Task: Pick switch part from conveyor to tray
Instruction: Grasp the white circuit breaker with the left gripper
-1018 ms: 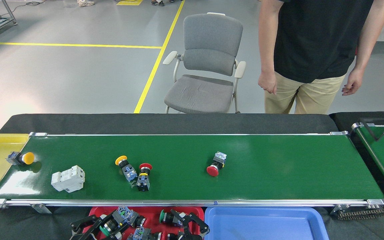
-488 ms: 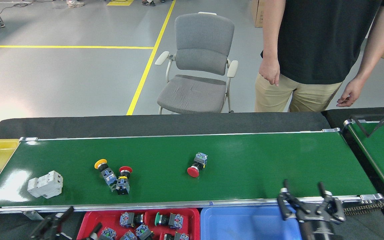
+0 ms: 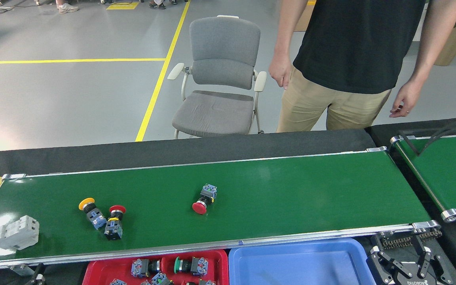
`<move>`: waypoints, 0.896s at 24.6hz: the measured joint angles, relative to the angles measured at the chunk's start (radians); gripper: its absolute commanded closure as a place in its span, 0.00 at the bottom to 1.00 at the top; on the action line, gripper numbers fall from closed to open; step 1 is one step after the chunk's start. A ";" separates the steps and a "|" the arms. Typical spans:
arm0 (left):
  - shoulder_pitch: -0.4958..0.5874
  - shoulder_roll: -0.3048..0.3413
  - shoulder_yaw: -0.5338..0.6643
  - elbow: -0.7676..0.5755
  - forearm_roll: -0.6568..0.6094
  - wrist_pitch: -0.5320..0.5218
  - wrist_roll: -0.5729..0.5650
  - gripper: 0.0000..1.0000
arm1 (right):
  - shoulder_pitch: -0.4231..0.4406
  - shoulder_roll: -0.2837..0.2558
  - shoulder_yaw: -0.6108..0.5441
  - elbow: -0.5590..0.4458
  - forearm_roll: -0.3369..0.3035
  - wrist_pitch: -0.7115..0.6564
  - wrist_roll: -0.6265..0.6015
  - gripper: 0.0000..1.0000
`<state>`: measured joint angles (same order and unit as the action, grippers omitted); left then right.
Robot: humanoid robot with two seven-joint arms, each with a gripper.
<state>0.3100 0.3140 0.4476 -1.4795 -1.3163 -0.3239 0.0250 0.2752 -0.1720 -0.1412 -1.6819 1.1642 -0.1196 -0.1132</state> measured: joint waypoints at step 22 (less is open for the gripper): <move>-0.354 0.207 -0.057 0.474 0.061 0.010 -0.014 0.01 | -0.001 0.000 0.004 0.005 0.000 -0.095 0.008 0.00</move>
<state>-0.0440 0.5210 0.3905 -1.0059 -1.2554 -0.3141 0.0114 0.2745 -0.1722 -0.1370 -1.6767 1.1639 -0.2146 -0.1050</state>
